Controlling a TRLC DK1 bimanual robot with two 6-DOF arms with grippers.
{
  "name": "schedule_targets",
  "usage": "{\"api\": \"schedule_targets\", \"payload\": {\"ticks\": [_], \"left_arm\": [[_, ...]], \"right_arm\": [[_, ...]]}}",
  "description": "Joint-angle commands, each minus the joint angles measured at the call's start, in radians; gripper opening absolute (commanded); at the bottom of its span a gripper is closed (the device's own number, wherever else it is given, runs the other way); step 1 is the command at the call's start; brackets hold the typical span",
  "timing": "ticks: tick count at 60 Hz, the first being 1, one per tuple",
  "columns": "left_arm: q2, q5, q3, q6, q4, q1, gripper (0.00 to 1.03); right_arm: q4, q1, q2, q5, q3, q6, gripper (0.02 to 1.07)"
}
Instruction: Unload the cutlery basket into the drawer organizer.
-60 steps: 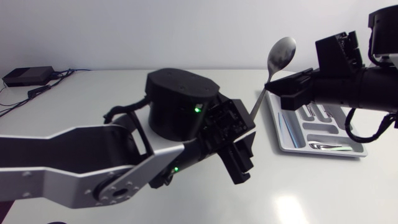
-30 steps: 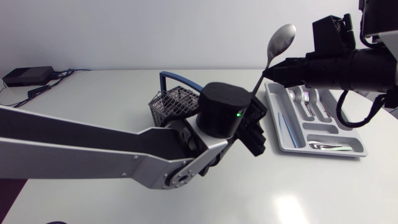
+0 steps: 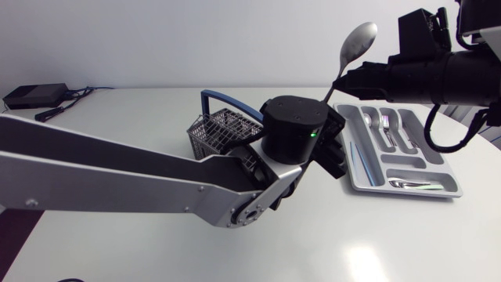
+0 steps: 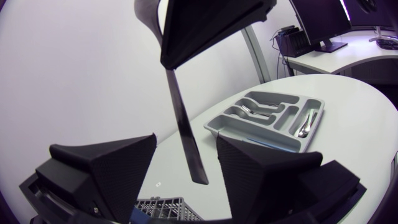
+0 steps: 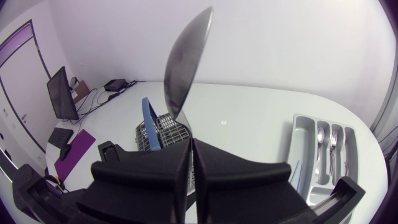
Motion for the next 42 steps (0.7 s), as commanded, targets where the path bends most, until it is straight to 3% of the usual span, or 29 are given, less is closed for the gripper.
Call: {"api": "schedule_targets", "payload": {"ticks": [1,11,19,22,29,42], "left_arm": [[0.031,-0.020,0.050,-0.018,0.034,0.004,0.76],[0.053,-0.037,0.081,-0.017,0.060,0.007,0.67],[0.074,-0.043,0.104,-0.015,0.062,0.009,0.65],[0.082,-0.043,0.113,-0.015,0.068,0.009,0.58],[0.097,-0.043,0.130,-0.014,0.070,0.010,0.54],[0.116,-0.050,0.141,-0.015,0.076,0.018,0.32]], "right_arm": [[-0.013,-0.008,-0.002,0.006,0.033,0.032,0.08],[-0.025,-0.010,-0.005,0.007,0.036,0.038,0.08],[-0.036,-0.010,-0.013,0.007,0.048,0.043,0.08],[-0.039,-0.010,-0.013,0.007,0.051,0.046,0.08],[-0.044,-0.016,-0.020,0.007,0.054,0.051,0.08],[-0.062,-0.021,-0.026,0.007,0.060,0.049,0.08]]}}
